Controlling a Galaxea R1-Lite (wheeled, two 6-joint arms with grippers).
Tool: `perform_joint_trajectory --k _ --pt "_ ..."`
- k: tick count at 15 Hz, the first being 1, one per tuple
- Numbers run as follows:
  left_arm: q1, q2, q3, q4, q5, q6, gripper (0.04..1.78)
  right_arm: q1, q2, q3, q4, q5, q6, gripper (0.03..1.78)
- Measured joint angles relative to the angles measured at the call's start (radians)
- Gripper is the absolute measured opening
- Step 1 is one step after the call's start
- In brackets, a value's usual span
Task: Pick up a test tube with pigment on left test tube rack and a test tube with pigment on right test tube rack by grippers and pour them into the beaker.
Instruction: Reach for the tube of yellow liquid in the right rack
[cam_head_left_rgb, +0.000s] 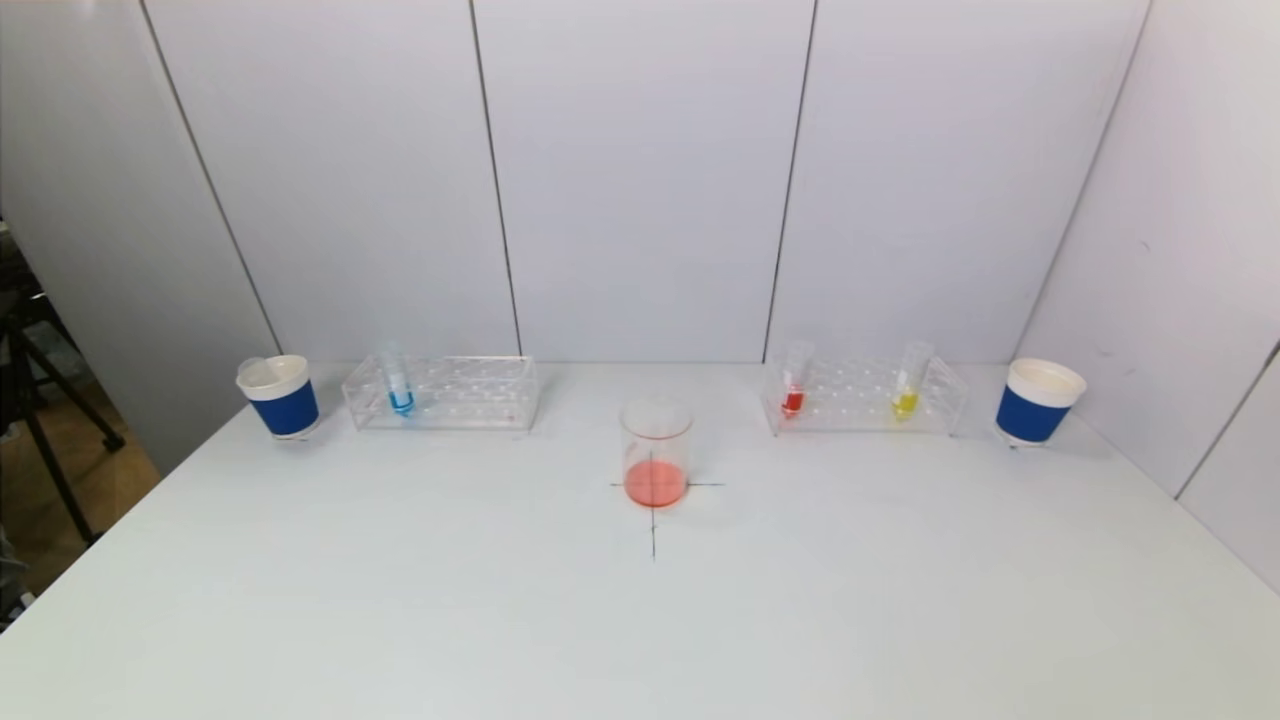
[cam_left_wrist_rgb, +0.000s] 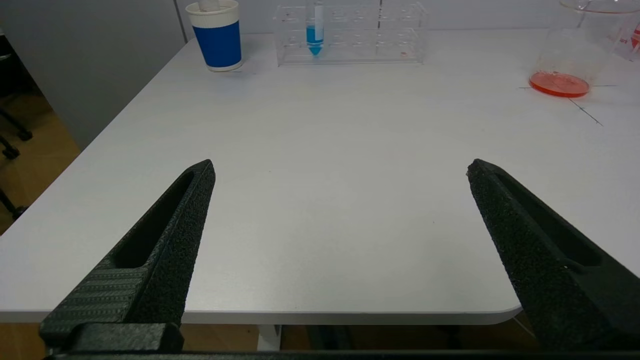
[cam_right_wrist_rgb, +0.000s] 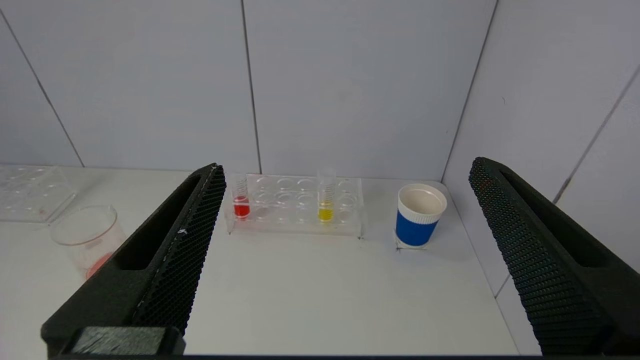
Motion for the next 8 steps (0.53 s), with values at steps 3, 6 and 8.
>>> perform_joint_trajectory --k 3,6,8 --pt "0.0 0.0 0.0 0.0 0.0 0.0 1.76 -0.003 0.169 -0.033 -0.112 0.0 0.002 1.77" --pt "0.0 0.0 0.0 0.0 0.0 0.0 1.76 -0.007 0.318 -0.04 -0.227 0.0 0.003 1.77" --pt "0.0 0.0 0.0 0.0 0.0 0.0 1.76 -0.016 0.415 -0.041 -0.307 0.001 0.003 1.77"
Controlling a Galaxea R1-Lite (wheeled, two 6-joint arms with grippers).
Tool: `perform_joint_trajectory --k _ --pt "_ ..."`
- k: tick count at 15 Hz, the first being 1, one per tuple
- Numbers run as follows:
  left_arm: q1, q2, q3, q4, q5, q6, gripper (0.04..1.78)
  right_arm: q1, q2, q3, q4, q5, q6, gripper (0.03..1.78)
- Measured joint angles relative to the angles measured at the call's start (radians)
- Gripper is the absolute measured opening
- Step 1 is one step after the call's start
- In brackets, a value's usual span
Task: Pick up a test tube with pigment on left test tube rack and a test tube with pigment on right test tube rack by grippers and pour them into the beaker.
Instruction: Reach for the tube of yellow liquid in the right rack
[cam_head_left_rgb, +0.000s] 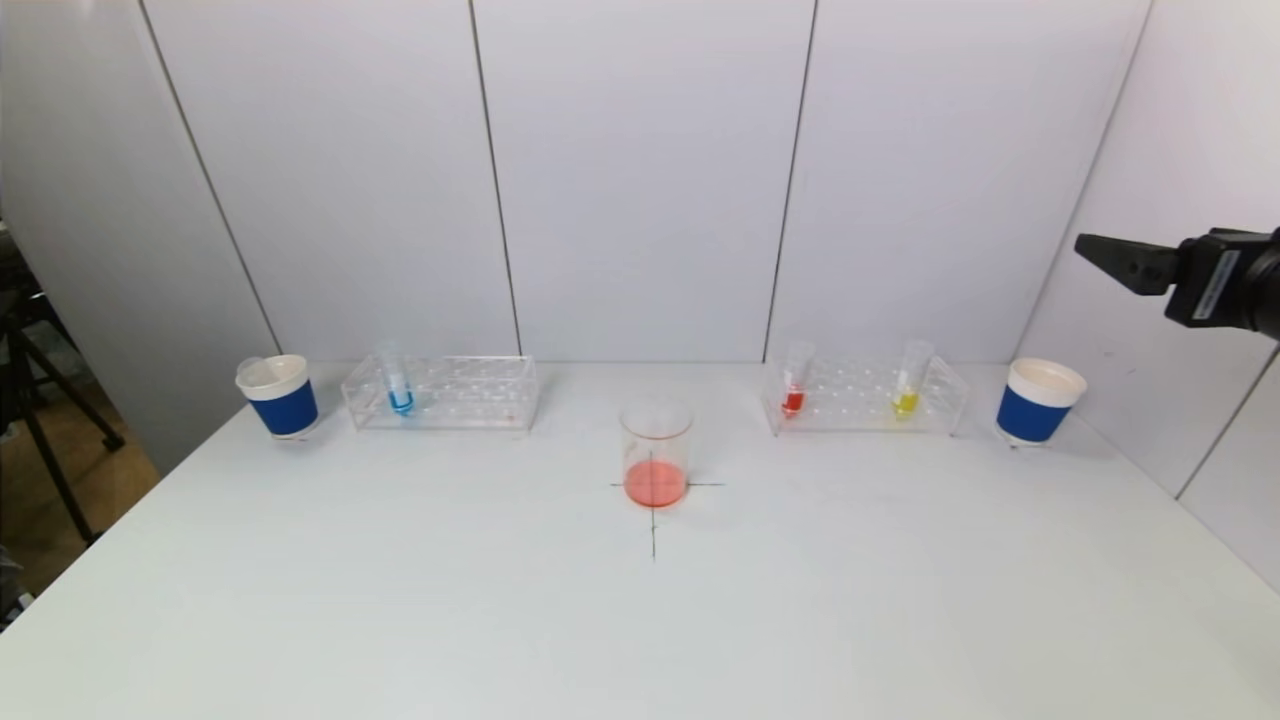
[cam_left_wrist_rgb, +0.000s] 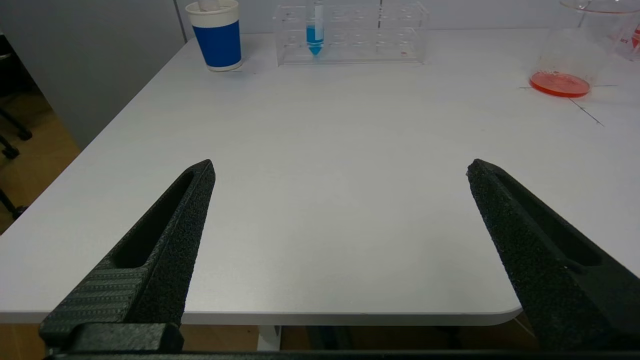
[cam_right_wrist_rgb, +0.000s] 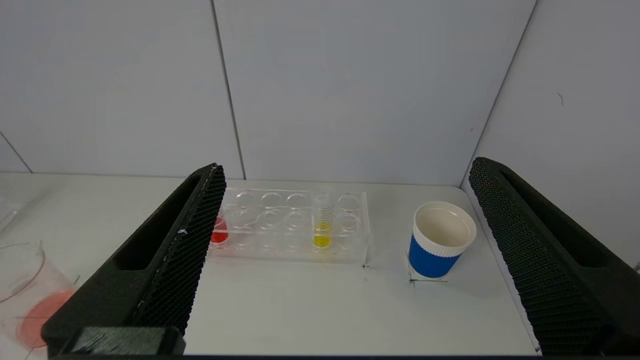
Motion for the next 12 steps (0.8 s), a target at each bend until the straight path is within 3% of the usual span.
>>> perform_joint_trajectory --k 7,12 --pt "0.0 0.0 0.0 0.0 0.0 0.0 1.76 -0.036 0.289 0.011 -0.289 0.027 0.006 1.77" --pt "0.0 0.0 0.0 0.0 0.0 0.0 1.76 -0.029 0.414 0.03 -0.402 0.027 0.005 1.77"
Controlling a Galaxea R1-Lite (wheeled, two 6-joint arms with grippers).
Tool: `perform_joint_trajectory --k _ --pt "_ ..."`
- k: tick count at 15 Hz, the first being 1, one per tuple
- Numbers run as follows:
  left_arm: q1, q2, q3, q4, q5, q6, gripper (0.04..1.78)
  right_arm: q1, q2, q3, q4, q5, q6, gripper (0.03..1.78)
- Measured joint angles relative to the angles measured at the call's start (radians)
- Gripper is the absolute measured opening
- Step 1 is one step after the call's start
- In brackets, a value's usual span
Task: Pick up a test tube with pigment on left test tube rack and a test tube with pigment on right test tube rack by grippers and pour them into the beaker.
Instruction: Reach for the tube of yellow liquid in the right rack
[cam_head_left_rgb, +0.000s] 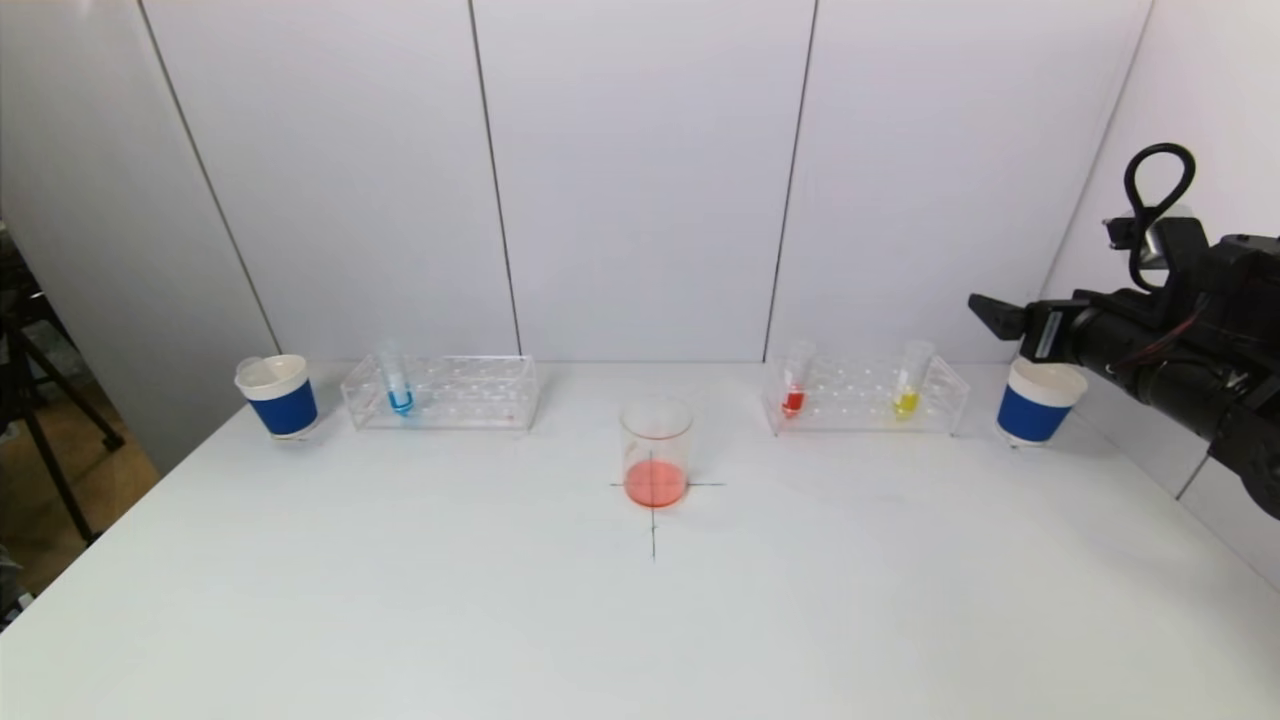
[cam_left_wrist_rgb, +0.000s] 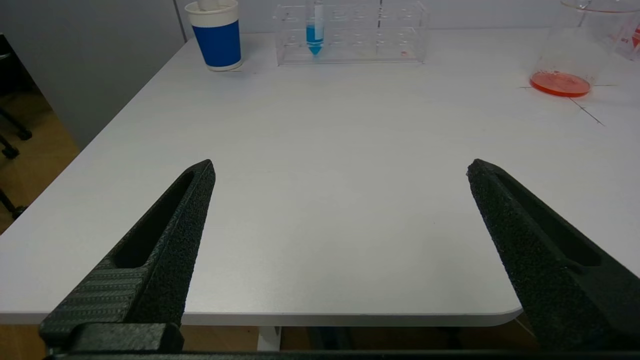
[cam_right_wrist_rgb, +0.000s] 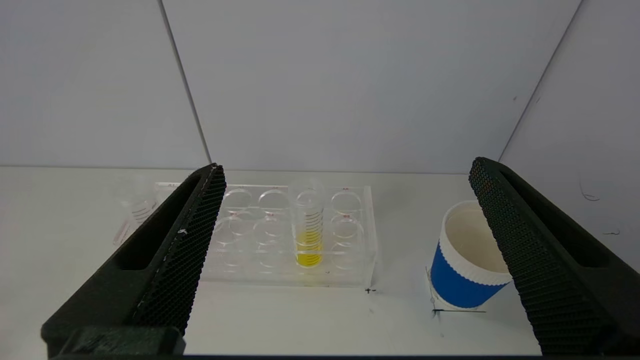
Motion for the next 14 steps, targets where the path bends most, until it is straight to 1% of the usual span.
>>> perform_joint_trajectory --k 11,14 --pt "0.0 0.001 0.0 0.0 0.0 0.0 1.76 0.028 0.149 0.027 -0.142 -0.001 0.006 1.77" --pt "0.0 0.001 0.0 0.0 0.0 0.0 1.76 0.036 0.187 0.031 -0.189 -0.002 0.022 1.77"
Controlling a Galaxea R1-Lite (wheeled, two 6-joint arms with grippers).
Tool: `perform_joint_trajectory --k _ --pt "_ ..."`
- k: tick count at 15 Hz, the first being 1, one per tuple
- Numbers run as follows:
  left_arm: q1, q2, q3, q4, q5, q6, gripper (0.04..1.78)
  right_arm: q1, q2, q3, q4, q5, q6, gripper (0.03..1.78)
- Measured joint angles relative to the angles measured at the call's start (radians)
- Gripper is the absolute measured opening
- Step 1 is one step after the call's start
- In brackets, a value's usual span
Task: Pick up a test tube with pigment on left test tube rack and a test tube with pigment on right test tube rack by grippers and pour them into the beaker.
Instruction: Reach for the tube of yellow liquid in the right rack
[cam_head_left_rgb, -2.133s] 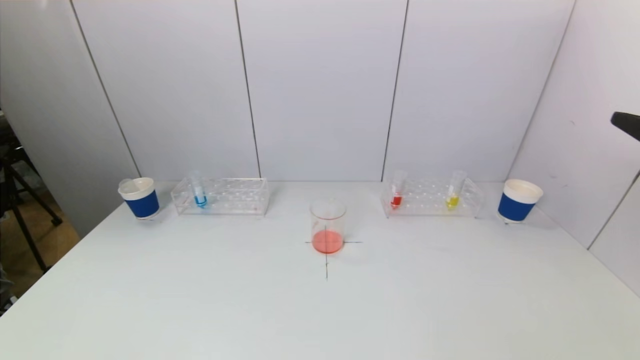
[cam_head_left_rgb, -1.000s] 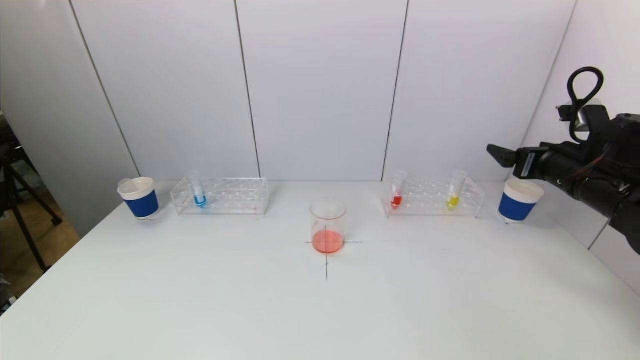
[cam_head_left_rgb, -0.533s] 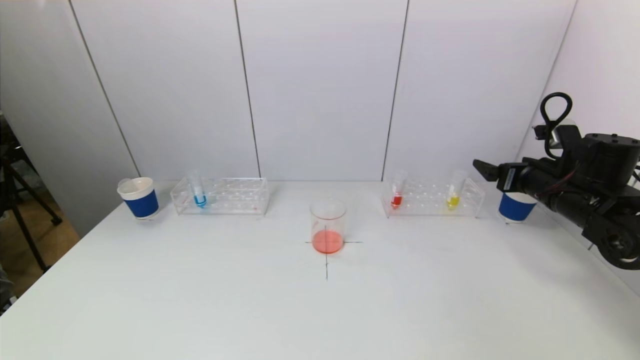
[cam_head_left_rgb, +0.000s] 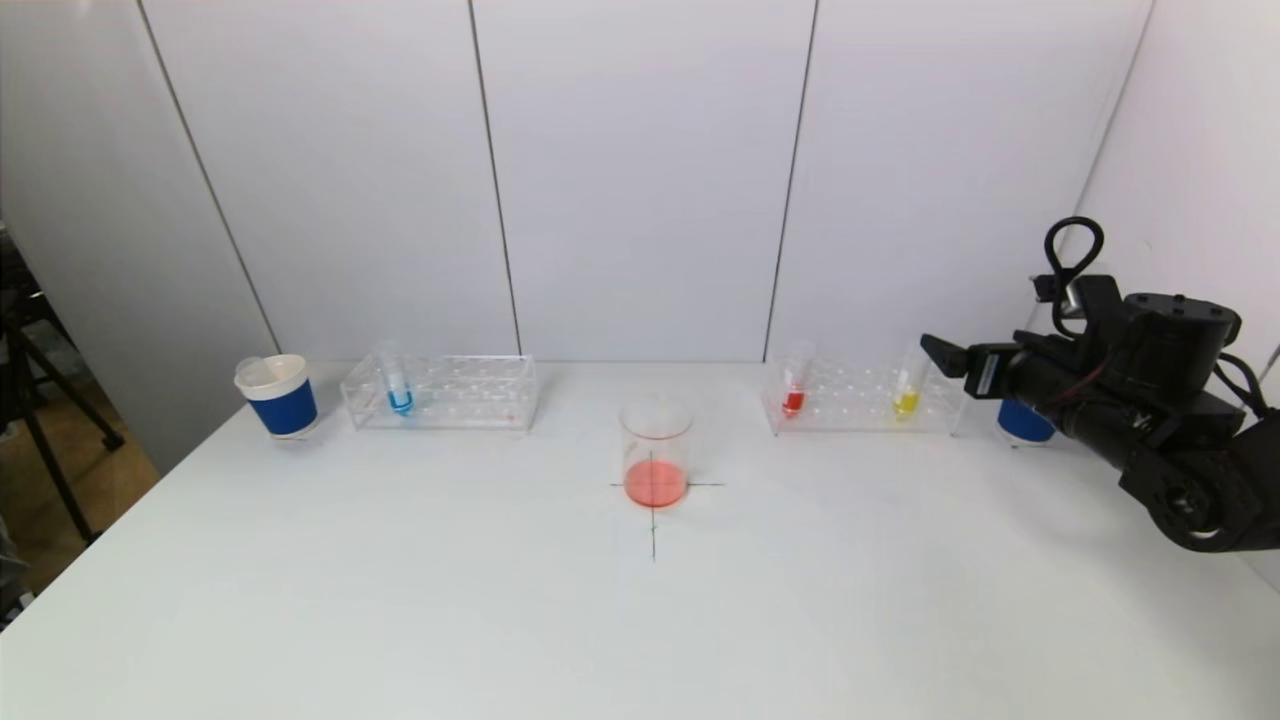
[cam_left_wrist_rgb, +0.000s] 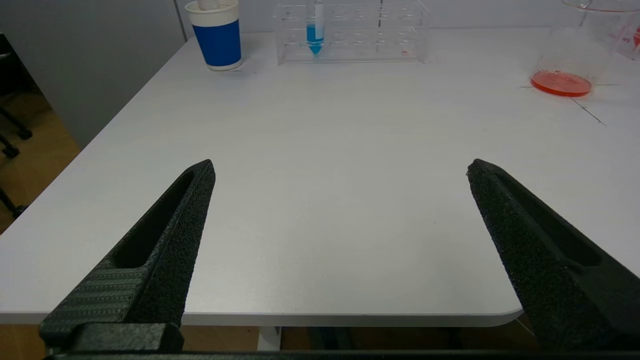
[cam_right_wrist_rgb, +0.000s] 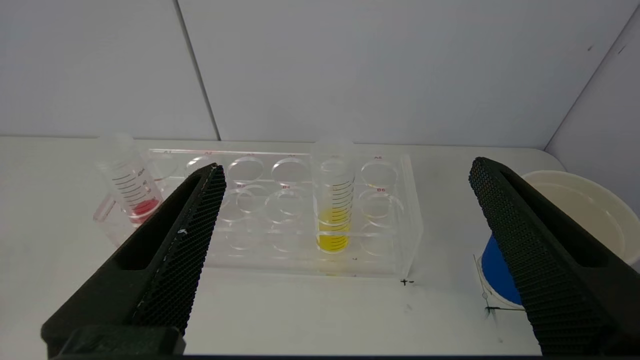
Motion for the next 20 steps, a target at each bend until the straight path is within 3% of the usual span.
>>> perform_joint_trajectory --k 20 --pt "0.0 0.0 0.0 0.0 0.0 0.0 1.76 0.009 0.189 -0.066 -0.102 -0.004 0.008 1.77"
